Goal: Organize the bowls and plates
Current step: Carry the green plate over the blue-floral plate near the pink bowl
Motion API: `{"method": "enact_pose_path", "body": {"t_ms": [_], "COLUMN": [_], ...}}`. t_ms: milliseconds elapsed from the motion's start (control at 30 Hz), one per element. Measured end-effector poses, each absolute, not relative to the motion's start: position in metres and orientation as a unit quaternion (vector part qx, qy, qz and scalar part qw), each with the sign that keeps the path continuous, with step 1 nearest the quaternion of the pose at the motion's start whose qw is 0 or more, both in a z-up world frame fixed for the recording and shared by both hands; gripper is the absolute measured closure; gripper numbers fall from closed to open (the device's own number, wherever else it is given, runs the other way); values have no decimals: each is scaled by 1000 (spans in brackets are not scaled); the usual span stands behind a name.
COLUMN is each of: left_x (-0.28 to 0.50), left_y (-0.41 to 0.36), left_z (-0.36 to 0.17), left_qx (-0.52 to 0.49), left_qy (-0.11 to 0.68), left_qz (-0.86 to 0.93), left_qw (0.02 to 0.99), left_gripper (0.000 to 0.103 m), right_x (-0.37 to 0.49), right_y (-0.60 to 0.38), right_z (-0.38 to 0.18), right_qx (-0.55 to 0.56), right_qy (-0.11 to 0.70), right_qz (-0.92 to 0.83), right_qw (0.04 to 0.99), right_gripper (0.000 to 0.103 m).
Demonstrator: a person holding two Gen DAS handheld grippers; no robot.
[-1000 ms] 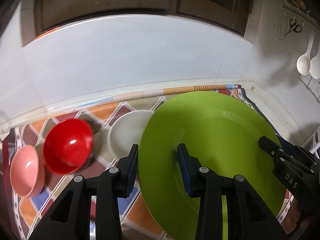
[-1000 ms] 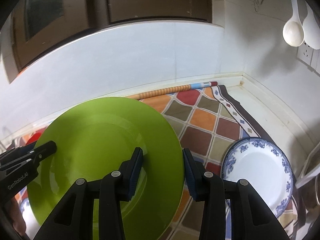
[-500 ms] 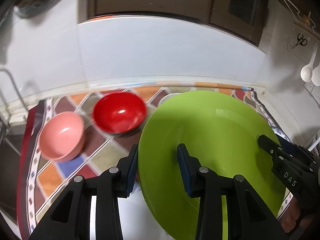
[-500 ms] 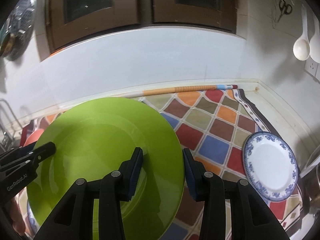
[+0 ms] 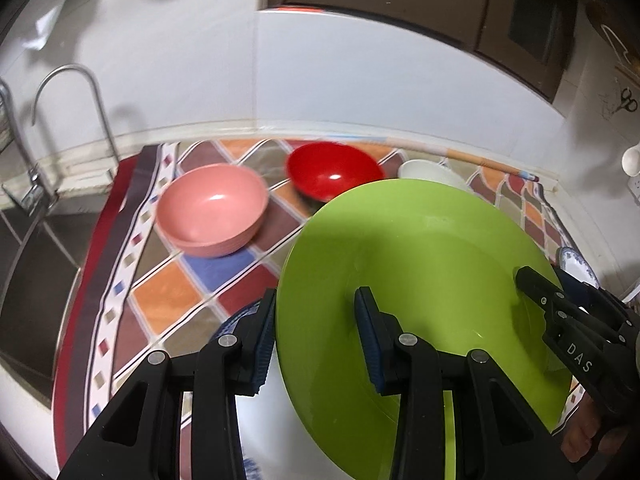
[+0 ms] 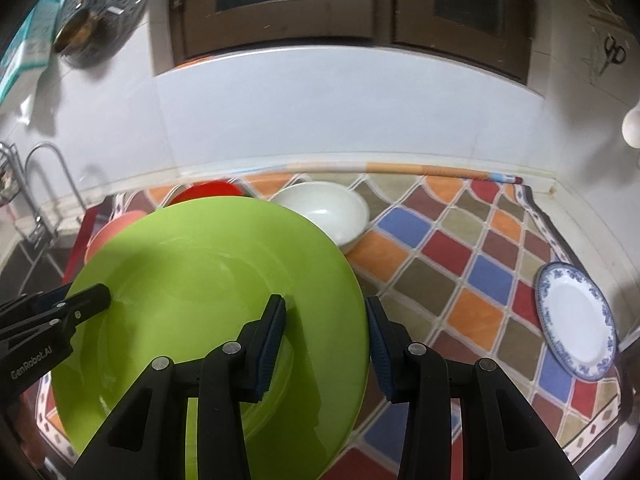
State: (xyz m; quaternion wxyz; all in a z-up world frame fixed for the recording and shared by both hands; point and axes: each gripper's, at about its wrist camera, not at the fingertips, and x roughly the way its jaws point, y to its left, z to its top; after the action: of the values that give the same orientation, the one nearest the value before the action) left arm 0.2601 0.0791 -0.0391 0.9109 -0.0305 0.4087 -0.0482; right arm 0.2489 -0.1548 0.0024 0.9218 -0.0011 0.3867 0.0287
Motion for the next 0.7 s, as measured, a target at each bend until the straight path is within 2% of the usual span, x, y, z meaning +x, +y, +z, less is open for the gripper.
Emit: {"method": "enact_pose_path", "body": {"t_ms": [700], "left_x": [235], "left_y": [142], "left_z": [-83], "left_qx": [-48], "left_qy": [464], "left_qz": [-10], "left_qw": [884], "left_gripper": [65], "right_x": [231], "right_y": [-78], "right_z": [-40], "right_qx": [-27], "right_qy": [439], "right_qz": [79], "right_qw": [895], "right_gripper": [62]}}
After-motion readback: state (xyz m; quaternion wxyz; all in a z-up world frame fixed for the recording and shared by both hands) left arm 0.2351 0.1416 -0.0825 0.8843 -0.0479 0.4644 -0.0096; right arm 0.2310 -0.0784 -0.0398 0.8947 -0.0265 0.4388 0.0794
